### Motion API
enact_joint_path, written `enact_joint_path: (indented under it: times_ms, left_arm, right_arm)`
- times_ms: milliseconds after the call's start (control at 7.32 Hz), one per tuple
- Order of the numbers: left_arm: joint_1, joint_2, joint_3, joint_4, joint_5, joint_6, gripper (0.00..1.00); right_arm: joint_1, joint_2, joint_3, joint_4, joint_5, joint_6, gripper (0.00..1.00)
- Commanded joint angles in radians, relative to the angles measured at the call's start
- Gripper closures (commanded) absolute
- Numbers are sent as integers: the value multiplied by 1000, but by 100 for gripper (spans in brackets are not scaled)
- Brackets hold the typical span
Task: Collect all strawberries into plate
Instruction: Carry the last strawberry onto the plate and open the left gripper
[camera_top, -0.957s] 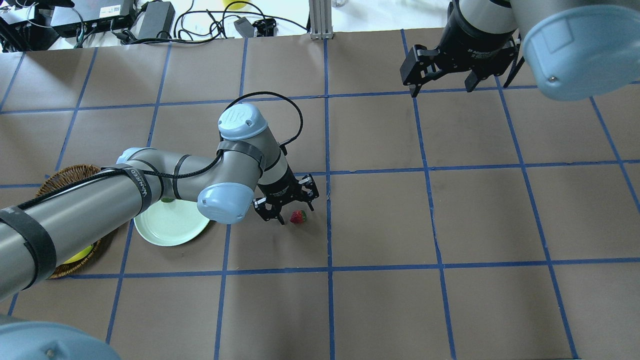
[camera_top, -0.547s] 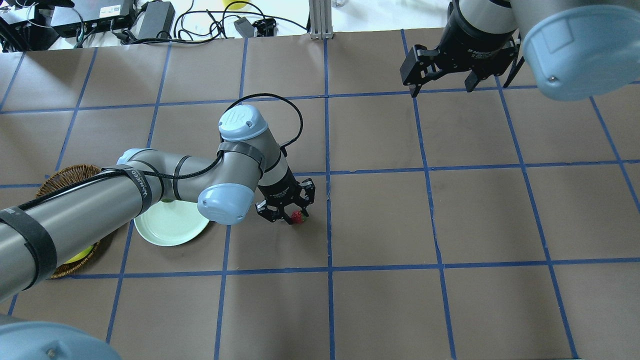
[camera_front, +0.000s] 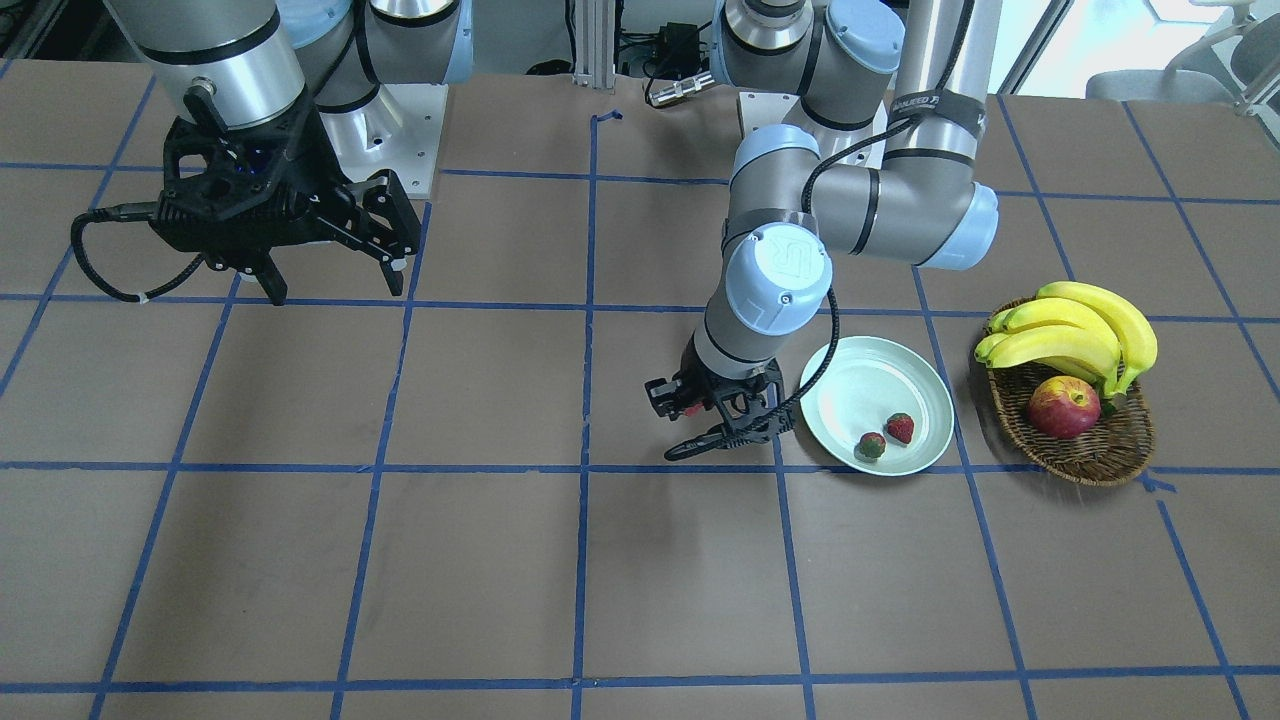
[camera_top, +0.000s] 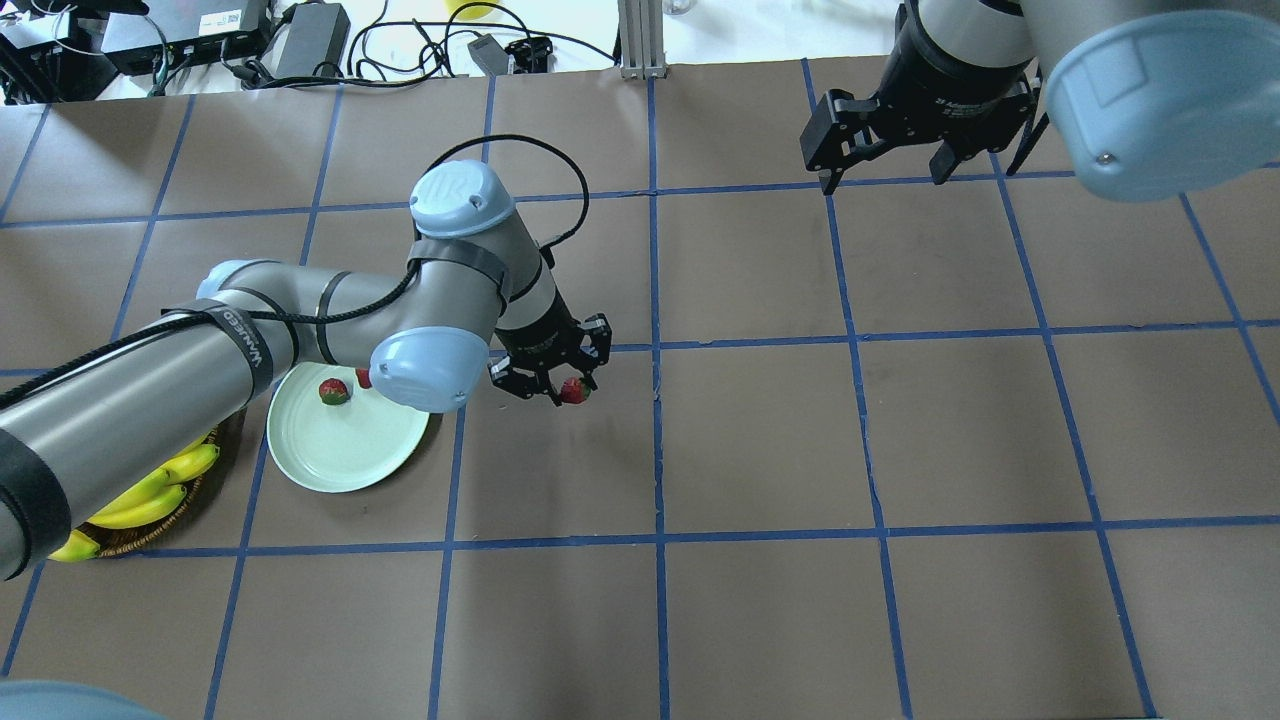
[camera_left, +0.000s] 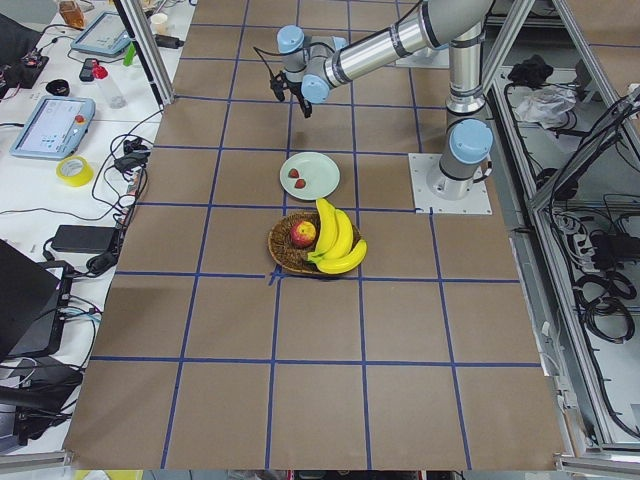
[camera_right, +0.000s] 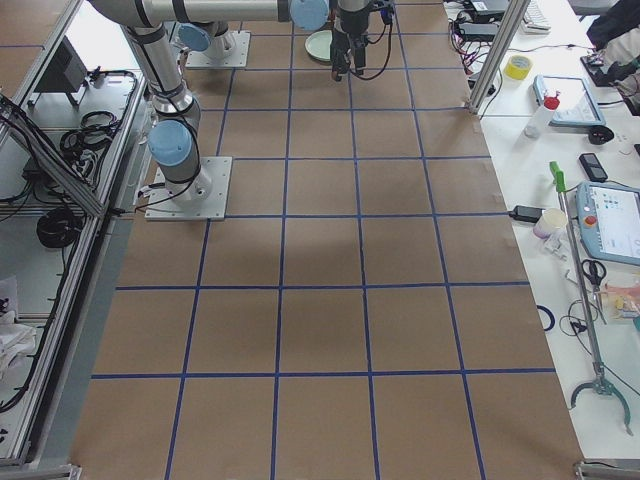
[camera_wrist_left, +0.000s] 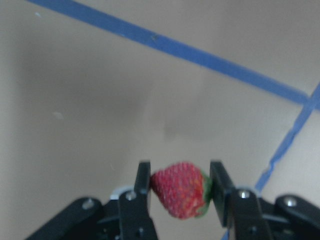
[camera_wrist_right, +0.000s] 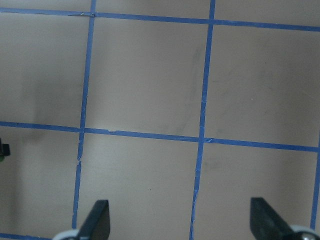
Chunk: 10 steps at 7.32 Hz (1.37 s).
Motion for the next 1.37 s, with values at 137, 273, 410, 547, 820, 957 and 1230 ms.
enact_joint_path:
  times_ms: [137, 273, 410, 547, 820, 957, 1230]
  left_arm:
    - [247, 31, 54, -133, 139, 295, 100]
    - [289, 31, 25, -134, 142, 326, 100]
    - [294, 29, -19, -130, 145, 345, 100]
    - [296, 29, -53, -124, 145, 363, 75]
    - [296, 40, -55, -133, 150, 351, 0]
    - [294, 58, -46, -128, 147, 348, 0]
    - [273, 118, 68, -201, 136, 345, 0]
  right_arm:
    - [0, 0, 0, 0, 0, 0, 0]
    - [0, 0, 0, 0, 0, 0, 0]
    - [0, 0, 0, 0, 0, 0, 0]
    - [0, 0, 0, 0, 0, 0, 0]
    - [0, 0, 0, 0, 0, 0, 0]
    - [0, 0, 0, 0, 0, 0, 0]
    - [0, 0, 0, 0, 0, 0, 0]
